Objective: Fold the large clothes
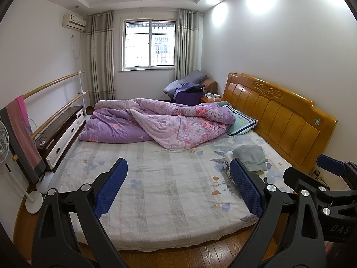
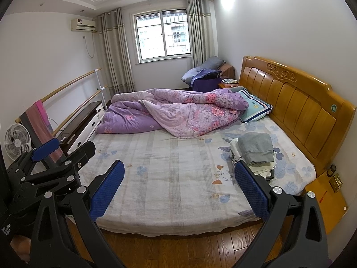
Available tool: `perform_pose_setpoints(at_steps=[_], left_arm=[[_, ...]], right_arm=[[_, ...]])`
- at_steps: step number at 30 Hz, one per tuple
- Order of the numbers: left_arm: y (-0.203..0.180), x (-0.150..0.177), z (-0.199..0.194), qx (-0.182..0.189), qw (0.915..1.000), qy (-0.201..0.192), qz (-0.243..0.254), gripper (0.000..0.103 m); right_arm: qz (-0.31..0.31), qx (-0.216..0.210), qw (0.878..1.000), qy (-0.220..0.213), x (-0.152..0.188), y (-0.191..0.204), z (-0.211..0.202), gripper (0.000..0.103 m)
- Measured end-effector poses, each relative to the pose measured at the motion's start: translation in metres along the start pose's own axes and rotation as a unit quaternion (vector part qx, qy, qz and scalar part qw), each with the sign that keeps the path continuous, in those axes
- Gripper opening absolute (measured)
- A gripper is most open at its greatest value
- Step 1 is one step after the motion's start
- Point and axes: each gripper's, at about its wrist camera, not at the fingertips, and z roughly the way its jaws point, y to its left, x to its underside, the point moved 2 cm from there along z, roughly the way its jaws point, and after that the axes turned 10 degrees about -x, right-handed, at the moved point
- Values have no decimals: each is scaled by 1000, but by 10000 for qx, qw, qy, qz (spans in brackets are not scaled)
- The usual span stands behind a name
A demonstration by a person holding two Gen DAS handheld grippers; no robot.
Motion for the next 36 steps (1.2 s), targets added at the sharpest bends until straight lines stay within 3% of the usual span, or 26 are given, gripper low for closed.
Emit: perform_pose_setpoints(at_steps=[36], left_arm=[[6, -3, 4, 14, 10000, 25, 31, 94]], right_arm=[[79, -109, 9999, 67, 3, 4, 11, 95]])
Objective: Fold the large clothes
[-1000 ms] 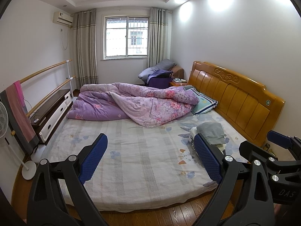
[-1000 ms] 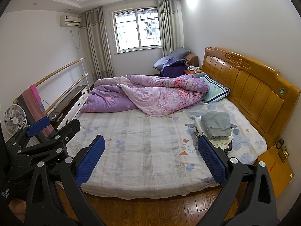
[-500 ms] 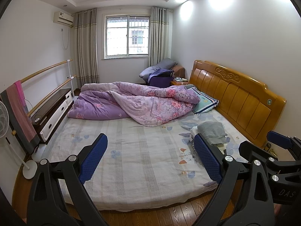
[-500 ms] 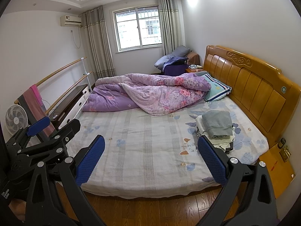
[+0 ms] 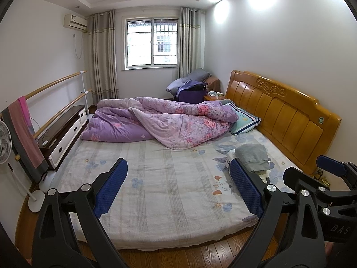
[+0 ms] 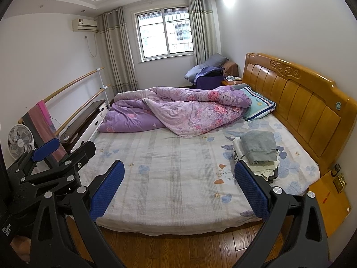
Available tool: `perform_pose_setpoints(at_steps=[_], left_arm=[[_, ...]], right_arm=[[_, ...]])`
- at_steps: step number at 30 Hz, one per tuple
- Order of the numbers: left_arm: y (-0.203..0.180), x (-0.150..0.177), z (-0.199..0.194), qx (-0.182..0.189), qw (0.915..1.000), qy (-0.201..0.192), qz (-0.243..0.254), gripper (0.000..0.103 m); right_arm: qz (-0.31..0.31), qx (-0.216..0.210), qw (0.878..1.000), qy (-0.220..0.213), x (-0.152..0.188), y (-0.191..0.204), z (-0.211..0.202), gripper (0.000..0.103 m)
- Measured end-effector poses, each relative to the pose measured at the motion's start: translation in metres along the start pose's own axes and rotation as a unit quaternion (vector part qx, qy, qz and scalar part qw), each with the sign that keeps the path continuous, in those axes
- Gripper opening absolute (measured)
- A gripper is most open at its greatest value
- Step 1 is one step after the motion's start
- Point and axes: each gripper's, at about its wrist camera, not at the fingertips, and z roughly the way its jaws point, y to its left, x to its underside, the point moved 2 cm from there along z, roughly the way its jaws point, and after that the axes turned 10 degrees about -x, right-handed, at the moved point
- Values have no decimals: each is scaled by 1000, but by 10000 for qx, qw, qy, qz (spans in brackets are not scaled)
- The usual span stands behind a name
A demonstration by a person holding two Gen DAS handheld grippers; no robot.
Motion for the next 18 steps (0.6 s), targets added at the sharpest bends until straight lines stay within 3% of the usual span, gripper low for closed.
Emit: perform_pose_setpoints(at_steps=[13, 18], left_arm=[[26, 9, 2, -76, 9999, 88, -29, 94], [43, 9, 31, -112, 9997, 222, 14, 94]], right_arm=[[34, -93, 9999, 55, -2, -4, 15, 95], [80, -198, 9994, 270, -4, -1, 48, 95]])
